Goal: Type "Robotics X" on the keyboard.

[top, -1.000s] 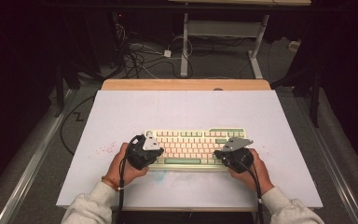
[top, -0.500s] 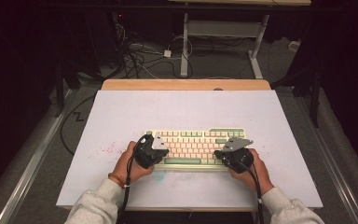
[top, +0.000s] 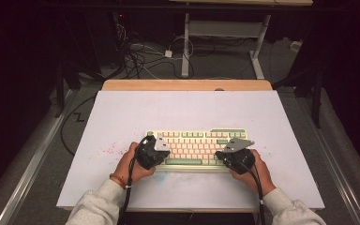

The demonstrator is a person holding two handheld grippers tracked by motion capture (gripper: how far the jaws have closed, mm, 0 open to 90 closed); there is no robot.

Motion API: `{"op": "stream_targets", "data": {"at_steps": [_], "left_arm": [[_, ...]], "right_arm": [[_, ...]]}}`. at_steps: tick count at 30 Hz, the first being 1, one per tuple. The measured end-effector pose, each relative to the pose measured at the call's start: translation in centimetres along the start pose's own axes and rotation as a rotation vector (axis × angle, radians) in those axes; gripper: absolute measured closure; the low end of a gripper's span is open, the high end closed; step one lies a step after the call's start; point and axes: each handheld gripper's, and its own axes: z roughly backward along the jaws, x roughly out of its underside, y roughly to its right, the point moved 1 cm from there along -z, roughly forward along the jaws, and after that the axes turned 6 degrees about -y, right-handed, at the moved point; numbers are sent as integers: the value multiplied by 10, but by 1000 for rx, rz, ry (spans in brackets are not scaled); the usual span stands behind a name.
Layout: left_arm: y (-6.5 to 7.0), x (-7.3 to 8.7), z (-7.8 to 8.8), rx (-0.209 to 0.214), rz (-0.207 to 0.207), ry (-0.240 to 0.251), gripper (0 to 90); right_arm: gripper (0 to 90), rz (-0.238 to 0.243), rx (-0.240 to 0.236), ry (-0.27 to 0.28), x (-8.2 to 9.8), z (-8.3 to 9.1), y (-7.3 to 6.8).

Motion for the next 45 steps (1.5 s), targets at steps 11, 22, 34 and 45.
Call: {"op": "stream_targets", "data": {"at_steps": [11, 22, 34, 45], "left_arm": [[0, -1, -1, -3, -3, -8, 856], [-4, 3, 11, -51, 15, 42, 806], [-4, 7, 17, -118, 14, 126, 571], [4, 8, 13, -179, 0, 151, 260]], "right_arm": [[900, 3, 2, -1, 0, 0, 0], [892, -1, -9, 59, -6, 16, -2], [769, -15, -9, 106, -7, 23, 0], [444, -72, 44, 167, -6, 25, 5]]}}
